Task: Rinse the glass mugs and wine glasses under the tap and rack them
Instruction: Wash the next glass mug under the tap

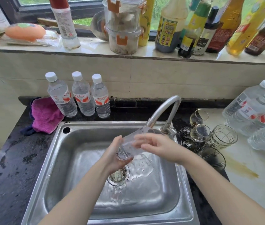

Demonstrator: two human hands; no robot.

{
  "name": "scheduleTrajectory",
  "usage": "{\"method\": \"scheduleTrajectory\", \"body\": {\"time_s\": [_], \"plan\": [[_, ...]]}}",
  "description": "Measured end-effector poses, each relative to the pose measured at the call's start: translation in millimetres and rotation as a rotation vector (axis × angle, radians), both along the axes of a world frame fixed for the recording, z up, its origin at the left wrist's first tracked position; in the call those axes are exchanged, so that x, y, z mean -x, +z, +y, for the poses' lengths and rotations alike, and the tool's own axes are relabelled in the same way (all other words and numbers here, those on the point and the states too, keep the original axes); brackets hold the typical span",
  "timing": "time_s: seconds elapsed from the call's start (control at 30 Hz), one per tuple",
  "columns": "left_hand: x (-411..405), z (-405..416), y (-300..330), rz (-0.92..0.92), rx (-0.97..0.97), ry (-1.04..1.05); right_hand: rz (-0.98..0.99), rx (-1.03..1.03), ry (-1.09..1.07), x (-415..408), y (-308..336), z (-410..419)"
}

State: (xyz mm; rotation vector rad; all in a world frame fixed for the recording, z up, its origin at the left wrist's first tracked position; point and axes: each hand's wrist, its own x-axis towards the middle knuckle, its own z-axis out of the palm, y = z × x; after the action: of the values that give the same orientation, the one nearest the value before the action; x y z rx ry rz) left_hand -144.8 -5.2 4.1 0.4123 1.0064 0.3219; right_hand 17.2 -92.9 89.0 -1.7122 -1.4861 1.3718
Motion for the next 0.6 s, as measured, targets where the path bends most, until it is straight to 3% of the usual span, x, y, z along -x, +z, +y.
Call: {"method": "scheduleTrajectory", "body": {"time_s": [0.07, 0.2, 0.3, 0.4, 0.5, 0.57, 0.6], "plan": [[8, 5, -2, 0.057, 0.013, -0.107, -0.022, 0.126, 0.189, -15, 6, 1], [11, -3, 0, 0.063, 0.025, -0.194, -0.297, 0.042, 0.347, -3, -21, 27], [20, -2, 1, 0.073, 0.03, -0.205, -0.246, 0.086, 0.464, 11, -51, 41], [34, -3, 5, -0.042, -0.047, -0.268, 0.282, 0.33, 0.404, 15, -53, 41], [35, -7, 4, -0.005, -0.319, -0.117, 0.974, 0.472, 0.089, 28, -47, 35], [31, -4, 4, 0.086, -0.371, -0.062, 1.158, 0.531, -0.047, 42, -50, 35], [30, 1, 4, 0.138, -0.328, -0.082, 1.064, 0.509, -0.061, 47, -54, 35]]}}
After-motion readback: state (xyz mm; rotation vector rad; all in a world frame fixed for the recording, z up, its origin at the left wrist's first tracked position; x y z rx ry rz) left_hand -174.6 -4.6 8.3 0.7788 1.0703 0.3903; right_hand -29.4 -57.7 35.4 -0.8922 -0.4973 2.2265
